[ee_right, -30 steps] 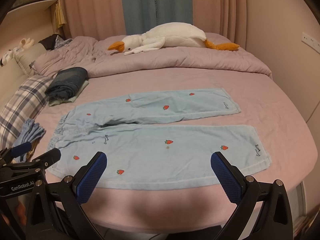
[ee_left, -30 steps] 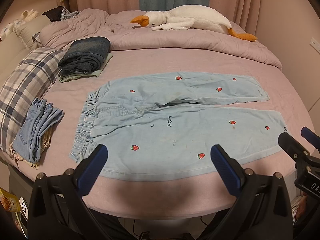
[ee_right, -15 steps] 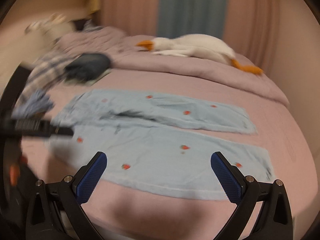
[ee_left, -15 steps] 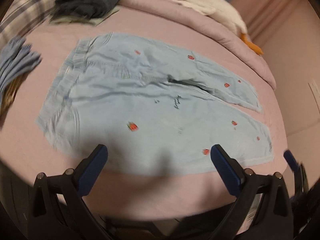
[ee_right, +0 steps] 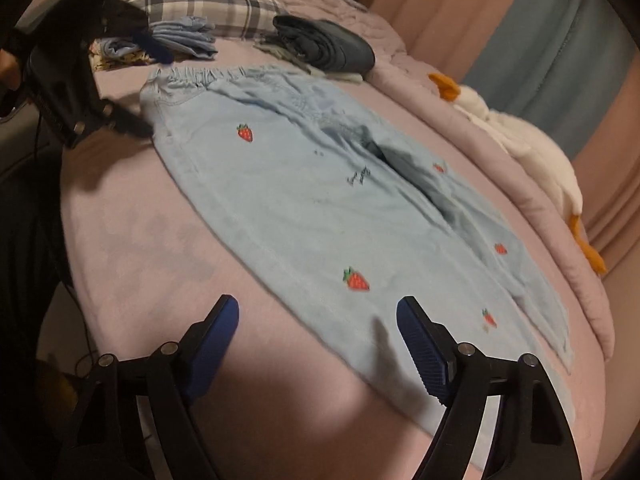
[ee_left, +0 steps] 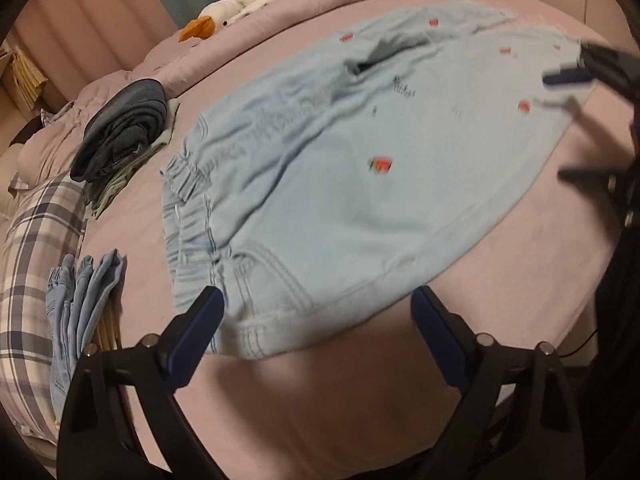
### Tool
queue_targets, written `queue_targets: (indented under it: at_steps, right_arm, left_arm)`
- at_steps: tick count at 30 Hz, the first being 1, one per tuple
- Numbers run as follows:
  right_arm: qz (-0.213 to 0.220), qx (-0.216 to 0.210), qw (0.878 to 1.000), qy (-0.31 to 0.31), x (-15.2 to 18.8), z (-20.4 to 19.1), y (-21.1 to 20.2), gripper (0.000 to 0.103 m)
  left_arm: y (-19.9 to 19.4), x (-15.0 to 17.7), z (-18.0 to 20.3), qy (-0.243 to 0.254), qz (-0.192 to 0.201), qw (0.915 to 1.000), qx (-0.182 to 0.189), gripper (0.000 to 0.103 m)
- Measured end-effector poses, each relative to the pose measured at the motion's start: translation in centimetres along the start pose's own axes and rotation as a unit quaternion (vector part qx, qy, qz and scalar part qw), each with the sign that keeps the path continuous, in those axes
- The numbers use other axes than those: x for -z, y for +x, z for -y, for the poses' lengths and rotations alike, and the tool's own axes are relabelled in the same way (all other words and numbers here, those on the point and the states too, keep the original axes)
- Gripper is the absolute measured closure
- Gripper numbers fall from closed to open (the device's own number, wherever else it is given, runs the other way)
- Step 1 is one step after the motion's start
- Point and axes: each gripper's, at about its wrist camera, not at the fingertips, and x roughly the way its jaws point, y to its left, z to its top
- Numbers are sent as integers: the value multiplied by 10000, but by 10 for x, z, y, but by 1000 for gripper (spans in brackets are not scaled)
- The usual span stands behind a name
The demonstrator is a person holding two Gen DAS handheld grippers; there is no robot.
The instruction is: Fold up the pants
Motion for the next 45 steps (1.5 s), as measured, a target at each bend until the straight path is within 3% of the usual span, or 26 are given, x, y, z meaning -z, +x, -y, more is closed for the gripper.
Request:
queue_targets:
  at_steps: [5, 7, 9, 12, 14, 15, 19, 22, 26, 28, 29, 30, 32, 33, 36, 38, 40, 42, 43, 44, 45]
  right_arm:
    - [205, 341, 9991, -127, -4, 5, 12, 22]
    - [258, 380, 9988, -137, -9, 7, 16, 32]
    - [260, 256, 9991, -206, -14, 1, 22, 75]
    - [249, 94, 9985, -469, -16, -9, 22, 92]
    - [270, -7, 9986, -458, -14, -11, 17, 94]
    - [279, -39, 9986, -440, -14, -9, 15, 95]
    - [366, -225, 9983, -397, -18, -6, -5, 96]
    - [283, -526, 9978, -294, -16, -10, -4, 96]
    - [145, -486, 9983, -298, -9, -18, 9, 95]
    - [19, -544, 9984, -147, -12, -10, 8, 88]
    - [-69, -525, 9986, -74, -12, -3, 3, 83]
    - [-92, -580, 9983, 4, -12, 1, -1, 83]
    - [-42, -860, 9958, 324, -12, 14, -14, 81]
    - [58, -1037, 9928, 596, -13, 25, -21, 78]
    - [282, -1125, 9848, 1291, -14, 54, -25, 74]
    - [204, -1019, 9804, 1673, -15, 70, -14, 74]
    - [-77, -829, 9811, 1749, -12, 77, 6, 74]
    - [-495, -750, 9814, 1695, -7, 74, 24, 74]
    - [-692, -756, 9809, 1652, -2, 69, 29, 74]
    - [-918, -821, 9811, 1493, 5, 60, 34, 74]
    - [-883, -754, 9839, 1362, 9, 55, 30, 74]
  left_arm:
    - [10, -1, -6, 269, 344, 9985, -335, 7]
    - [14, -9, -4, 384, 433, 9974, -438, 13]
    - [12, -13, -2, 430, 443, 9979, -174, 45]
    - [8, -10, 6, 695, 468, 9965, 14, 69]
    - [3, -7, 10, 783, 457, 9959, 29, 85]
    - [0, -6, 12, 808, 460, 9957, 2, 87]
    - [-15, 1, 5, 632, 525, 9965, 143, 88]
    - [-6, 10, 3, 389, 323, 9981, 339, 88]
    - [-8, 7, 1, 249, 258, 9987, 351, 84]
    - [-17, 2, -8, 76, 192, 9987, 472, 75]
    - [-25, 1, -12, -20, 226, 9983, 535, 62]
    - [-35, 0, -17, -136, 340, 9977, 567, 39]
    - [-52, -2, -24, -376, 634, 9955, 598, 14]
    - [-60, -5, -28, -532, 860, 9925, 687, 12]
    - [-65, -20, -37, -930, 1182, 9841, 943, 11]
    - [-53, -30, -39, -1074, 1171, 9840, 800, 11]
    - [-26, -39, -40, -1187, 884, 9866, 690, 14]
    - [9, -35, -40, -1289, 220, 9874, 887, 33]
    - [21, -30, -39, -1243, -99, 9878, 938, 35]
    - [29, -18, -35, -1196, -225, 9873, 1026, 34]
    - [21, -12, -36, -1273, 39, 9859, 1089, 34]
